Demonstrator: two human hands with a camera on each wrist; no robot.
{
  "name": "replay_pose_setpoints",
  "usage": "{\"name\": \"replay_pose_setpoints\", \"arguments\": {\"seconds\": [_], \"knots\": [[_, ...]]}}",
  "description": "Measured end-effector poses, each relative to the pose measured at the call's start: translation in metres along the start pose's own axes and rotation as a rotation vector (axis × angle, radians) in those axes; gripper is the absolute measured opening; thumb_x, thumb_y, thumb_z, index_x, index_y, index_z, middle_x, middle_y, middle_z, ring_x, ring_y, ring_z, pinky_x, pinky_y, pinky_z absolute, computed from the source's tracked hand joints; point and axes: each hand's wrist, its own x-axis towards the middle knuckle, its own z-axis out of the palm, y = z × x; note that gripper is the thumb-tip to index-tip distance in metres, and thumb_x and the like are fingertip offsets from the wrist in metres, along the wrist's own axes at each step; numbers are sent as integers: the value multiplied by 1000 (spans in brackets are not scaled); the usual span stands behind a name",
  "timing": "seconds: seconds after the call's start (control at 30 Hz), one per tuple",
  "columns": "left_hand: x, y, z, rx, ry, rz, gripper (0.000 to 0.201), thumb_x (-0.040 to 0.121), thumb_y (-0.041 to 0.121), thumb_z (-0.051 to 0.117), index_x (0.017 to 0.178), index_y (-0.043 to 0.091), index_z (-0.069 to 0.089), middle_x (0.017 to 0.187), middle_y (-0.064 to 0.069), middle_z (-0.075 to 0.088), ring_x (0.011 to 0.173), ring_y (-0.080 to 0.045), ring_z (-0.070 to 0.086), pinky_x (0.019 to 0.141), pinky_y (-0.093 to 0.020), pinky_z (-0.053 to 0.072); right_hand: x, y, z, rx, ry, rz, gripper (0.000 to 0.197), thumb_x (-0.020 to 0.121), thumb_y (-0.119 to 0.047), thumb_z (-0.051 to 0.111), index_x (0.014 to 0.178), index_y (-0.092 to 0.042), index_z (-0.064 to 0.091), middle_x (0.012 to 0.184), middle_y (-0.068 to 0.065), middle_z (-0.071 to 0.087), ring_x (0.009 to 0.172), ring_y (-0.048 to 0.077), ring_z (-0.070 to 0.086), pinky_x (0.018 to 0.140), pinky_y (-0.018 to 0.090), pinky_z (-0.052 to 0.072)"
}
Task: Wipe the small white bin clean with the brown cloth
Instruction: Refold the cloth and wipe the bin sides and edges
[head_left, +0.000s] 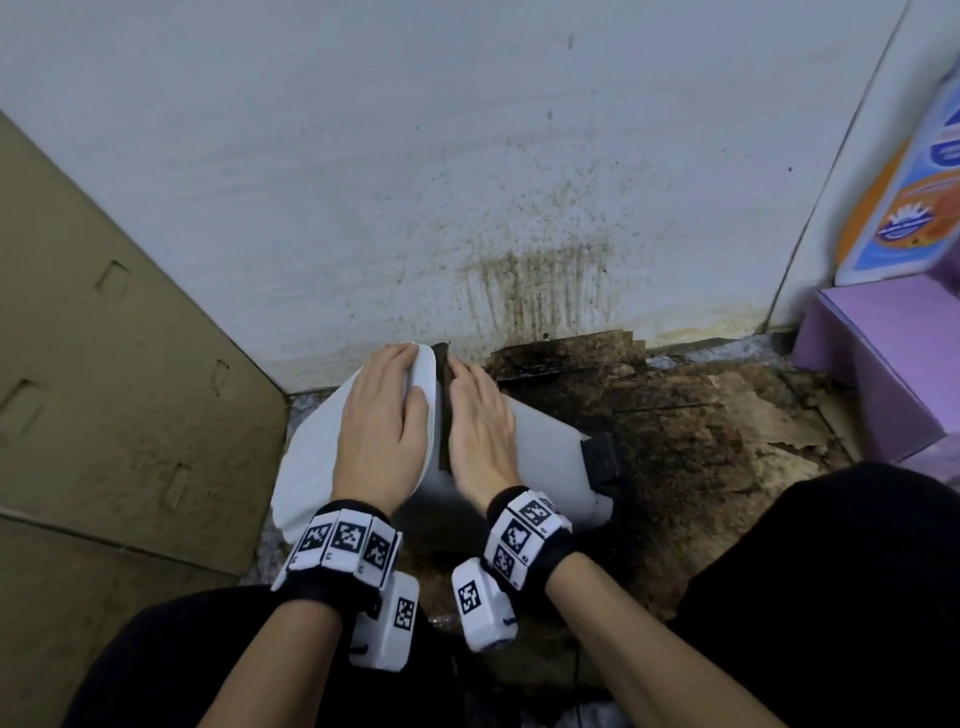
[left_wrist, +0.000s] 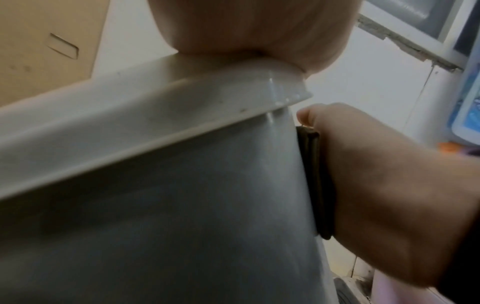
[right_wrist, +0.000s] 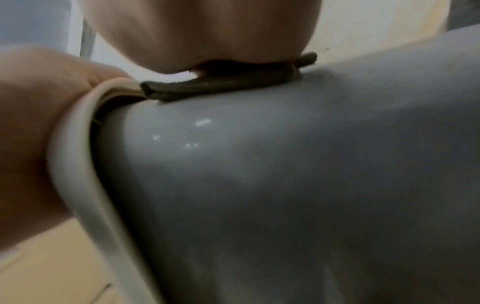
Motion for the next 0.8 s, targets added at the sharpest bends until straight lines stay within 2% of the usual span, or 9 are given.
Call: {"name": "replay_pose_setpoints", "arguments": {"seconds": [0.1,0.17,0.27,0.33,0.43,0.53,0.7,0.8], "knots": [[-2,-2,-1,-15,1,-6,47,100,22,38,145,12,46,153,-3,44,142,-15,35,117,-23,18,-5,13,-5,-113,-34,-153,57,103,-47,12,156,-32,27,162,-13,27,149,1,18,122,25,9],[-2,-2,-1,-25,-1,3,47,100,23,39,145,13,46,153,-1,43,143,-13,33,116,-18,16,-5,30,-14,-134,-44,-161,55,104,-46,15,156,-32,28,161,-15,28,149,0,19,122,23,10],[-2,0,-3,-37,11,-3,44,103,20,41,145,15,46,153,2,43,143,-9,31,112,-6,10,-5,57,-26,-109,-16,-43,49,107,-39,23,154,-29,34,158,-12,35,147,3,25,123,27,14],[-3,0,-4,-49,3,-19,42,104,17,43,146,17,46,154,4,41,144,-7,30,114,-10,11,-2,77,-36,-135,12,56,45,108,-32,26,151,-26,39,155,-7,41,145,9,31,122,31,19],[-4,0,-4,-41,-10,-20,42,105,17,43,147,18,45,155,5,40,145,-8,29,118,-21,16,6,93,-48,-185,-3,157,44,109,-30,25,148,-24,44,151,-5,46,142,12,37,121,29,19],[-4,-1,-3,-16,0,-20,43,104,17,43,147,17,45,155,4,41,146,-11,30,121,-29,21,11,91,-45,-191,-3,181,44,108,-32,23,145,-24,46,148,-4,48,140,13,39,120,29,20],[-5,-2,-5,-14,18,-40,44,103,18,39,147,17,45,154,3,42,144,-13,33,120,-29,23,12,63,-26,-210,19,131,46,107,-31,20,144,-25,46,149,-4,48,141,15,37,121,37,20],[-6,-1,-4,-16,12,-17,49,99,24,35,146,15,45,153,2,43,143,-13,34,119,-28,23,14,29,-11,-142,0,39,52,103,-43,13,143,-31,45,148,-9,47,139,9,37,121,37,20]]}}
